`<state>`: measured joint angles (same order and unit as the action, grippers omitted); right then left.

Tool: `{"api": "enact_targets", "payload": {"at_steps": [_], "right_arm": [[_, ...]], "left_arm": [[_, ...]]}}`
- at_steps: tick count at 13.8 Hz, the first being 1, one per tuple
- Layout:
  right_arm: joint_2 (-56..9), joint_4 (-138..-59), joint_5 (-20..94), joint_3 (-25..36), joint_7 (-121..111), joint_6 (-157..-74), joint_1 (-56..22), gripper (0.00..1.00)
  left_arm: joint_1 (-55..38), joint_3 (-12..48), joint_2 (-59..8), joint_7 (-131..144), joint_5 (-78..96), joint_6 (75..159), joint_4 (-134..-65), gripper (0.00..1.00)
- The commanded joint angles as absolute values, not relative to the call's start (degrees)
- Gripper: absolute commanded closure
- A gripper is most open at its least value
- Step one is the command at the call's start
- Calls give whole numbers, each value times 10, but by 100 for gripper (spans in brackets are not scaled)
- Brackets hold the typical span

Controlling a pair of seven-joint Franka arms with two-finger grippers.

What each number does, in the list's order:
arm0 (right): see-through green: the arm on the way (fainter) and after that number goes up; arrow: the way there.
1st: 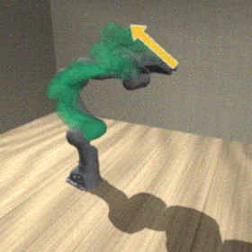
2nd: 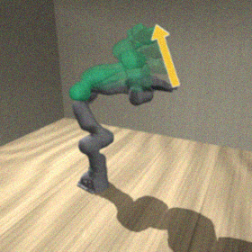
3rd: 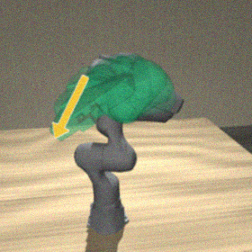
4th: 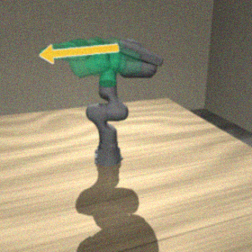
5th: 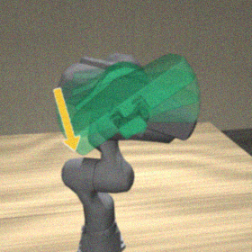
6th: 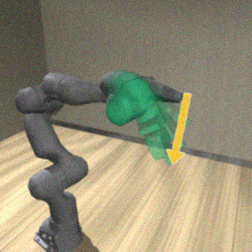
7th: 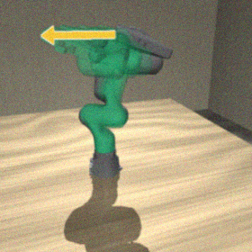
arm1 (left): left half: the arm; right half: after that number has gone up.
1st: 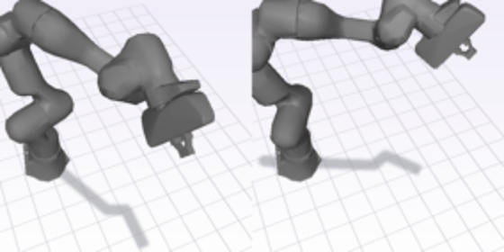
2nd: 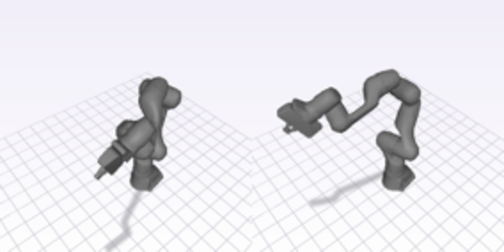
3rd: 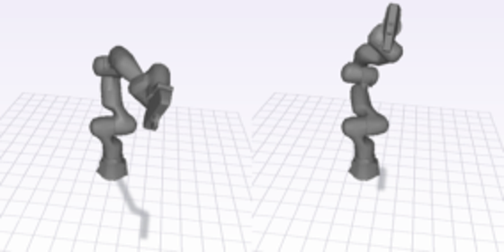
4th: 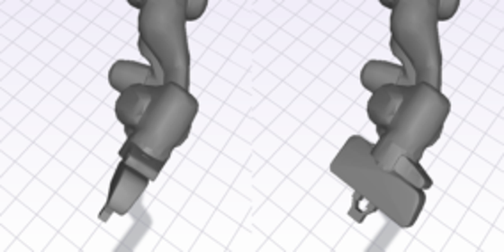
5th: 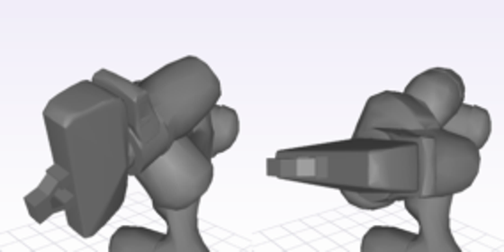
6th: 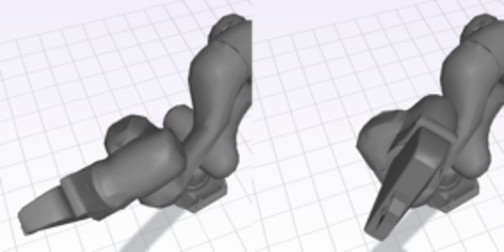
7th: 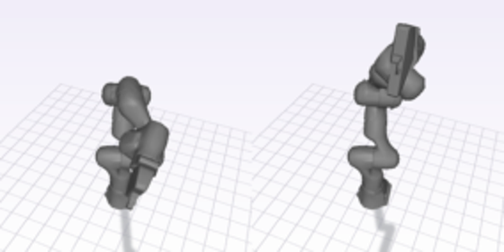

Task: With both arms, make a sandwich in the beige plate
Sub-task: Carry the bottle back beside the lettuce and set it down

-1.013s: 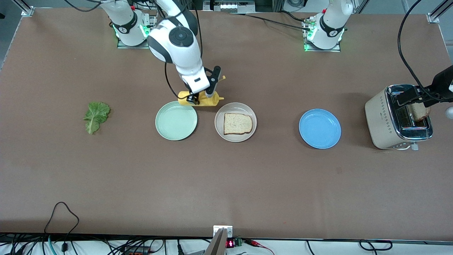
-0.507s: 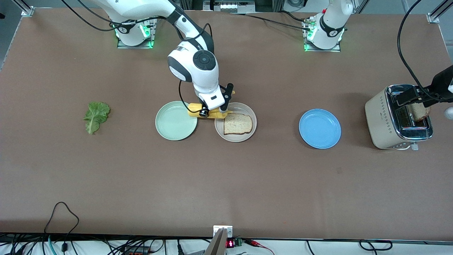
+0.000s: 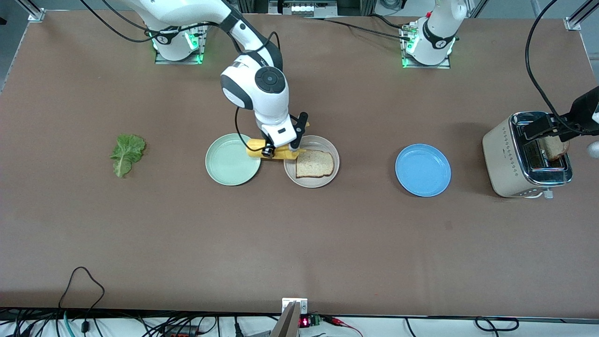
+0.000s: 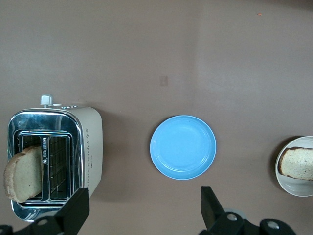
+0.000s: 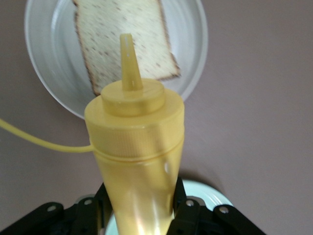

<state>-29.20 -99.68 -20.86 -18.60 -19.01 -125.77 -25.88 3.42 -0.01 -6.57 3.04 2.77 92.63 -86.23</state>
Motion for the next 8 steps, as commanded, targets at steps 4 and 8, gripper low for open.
{"api": "enact_targets", "payload": {"at_steps": [4, 8], "right_arm": [[-150, -1075, -58, -192, -405, -1230, -129, 100], [-86, -1128, 105, -192, -645, -1226, -1, 100]], "left_arm": [[32, 3, -62, 21, 24, 920, -861, 0], [31, 4, -62, 22, 24, 920, -861, 0]]}}
